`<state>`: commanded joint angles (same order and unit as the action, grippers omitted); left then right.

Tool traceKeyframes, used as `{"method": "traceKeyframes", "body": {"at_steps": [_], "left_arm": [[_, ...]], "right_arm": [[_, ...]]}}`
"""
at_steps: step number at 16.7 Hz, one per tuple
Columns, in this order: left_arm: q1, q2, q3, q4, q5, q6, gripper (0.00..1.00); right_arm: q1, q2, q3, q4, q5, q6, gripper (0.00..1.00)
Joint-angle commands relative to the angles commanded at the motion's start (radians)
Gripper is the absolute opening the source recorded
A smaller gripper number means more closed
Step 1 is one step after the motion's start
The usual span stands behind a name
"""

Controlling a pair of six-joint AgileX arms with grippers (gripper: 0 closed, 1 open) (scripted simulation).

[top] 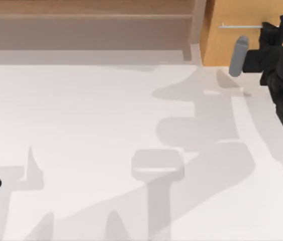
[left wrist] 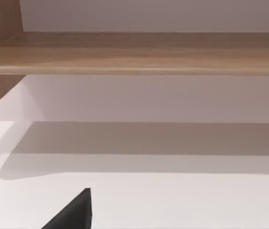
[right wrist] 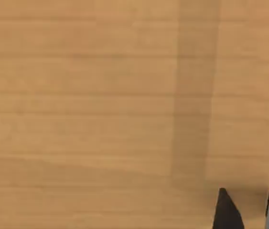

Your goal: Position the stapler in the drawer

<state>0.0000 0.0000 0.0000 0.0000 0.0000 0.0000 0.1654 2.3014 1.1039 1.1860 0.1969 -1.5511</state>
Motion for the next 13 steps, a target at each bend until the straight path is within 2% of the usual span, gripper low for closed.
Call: {"method": "traceKeyframes", "body": {"at_steps": [7,13], "left_arm": [[0.0,0.0,0.0,0.0,0.0,0.0,1.0],[0.0,0.0,0.0,0.0,0.0,0.0,1.0]], "right_arm": [[0.0,0.0,0.0,0.0,0.0,0.0,0.98],[0.0,0.0,0.0,0.0,0.0,0.0,1.0]]}}
